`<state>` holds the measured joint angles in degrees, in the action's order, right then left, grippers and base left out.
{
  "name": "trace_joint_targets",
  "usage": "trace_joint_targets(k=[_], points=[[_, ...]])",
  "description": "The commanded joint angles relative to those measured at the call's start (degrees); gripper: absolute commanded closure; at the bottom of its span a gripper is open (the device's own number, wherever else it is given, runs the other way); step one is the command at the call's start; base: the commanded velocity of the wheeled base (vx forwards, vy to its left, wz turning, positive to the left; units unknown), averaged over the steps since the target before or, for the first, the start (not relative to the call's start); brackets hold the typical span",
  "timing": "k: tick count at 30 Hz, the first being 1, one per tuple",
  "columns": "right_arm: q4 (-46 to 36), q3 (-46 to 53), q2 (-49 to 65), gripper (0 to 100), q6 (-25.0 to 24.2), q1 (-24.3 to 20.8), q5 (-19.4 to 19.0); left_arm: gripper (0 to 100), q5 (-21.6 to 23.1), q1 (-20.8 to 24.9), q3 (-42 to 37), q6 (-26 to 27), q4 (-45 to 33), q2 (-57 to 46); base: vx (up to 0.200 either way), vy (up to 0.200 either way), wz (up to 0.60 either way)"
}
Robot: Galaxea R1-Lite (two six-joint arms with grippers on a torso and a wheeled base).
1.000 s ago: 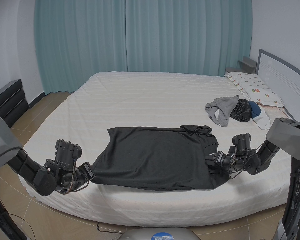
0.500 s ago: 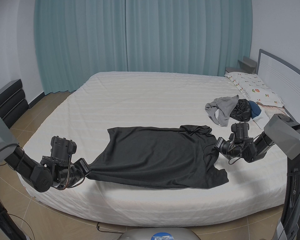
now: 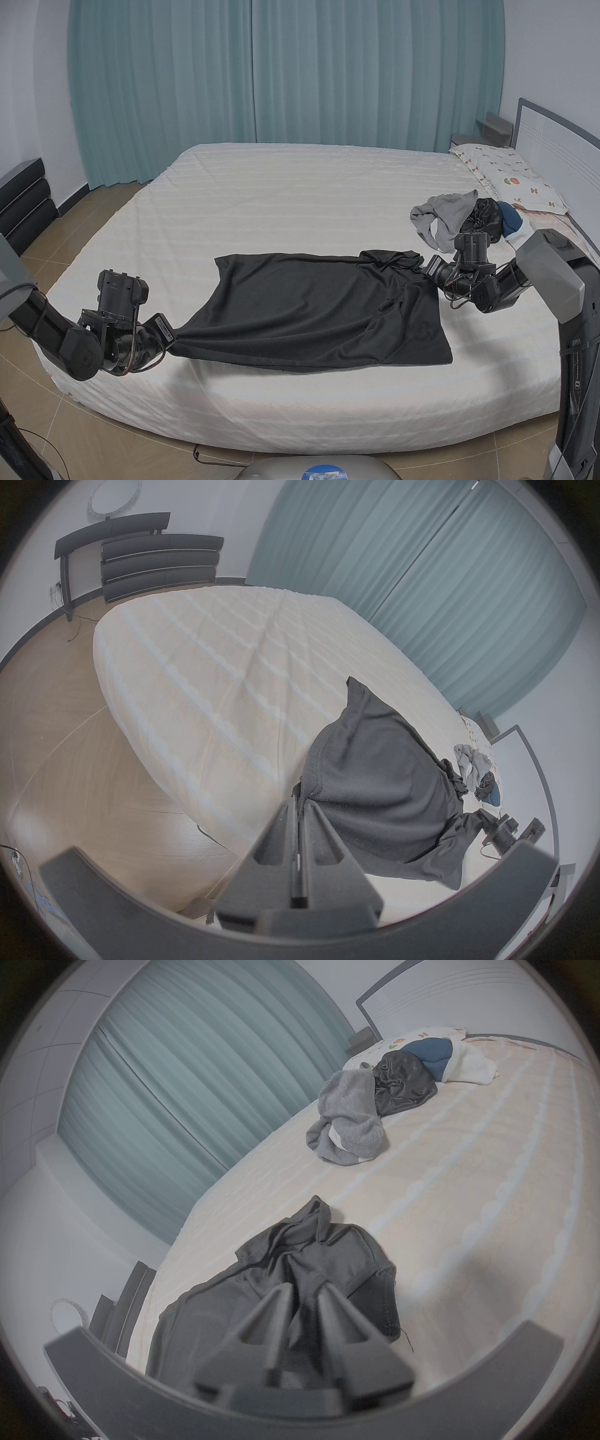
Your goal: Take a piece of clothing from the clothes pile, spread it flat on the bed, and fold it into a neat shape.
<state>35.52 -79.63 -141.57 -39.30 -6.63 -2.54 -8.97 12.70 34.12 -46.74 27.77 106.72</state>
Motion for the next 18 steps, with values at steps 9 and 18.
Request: trace_joint_targets(k=[9, 18], points=[[1.9, 7.6, 4.5, 0, -2.0, 4.3, -5.5, 100, 0.4, 0.0, -0.1, 0.0, 0.2, 0.2, 0.000, 0.000, 0.00], [4.6, 27.9, 12.1, 0, 8.1, 7.3, -20.6, 100, 0.4, 0.0, -0.1, 0.0, 0.1, -0.2, 0.000, 0.000, 0.00]])
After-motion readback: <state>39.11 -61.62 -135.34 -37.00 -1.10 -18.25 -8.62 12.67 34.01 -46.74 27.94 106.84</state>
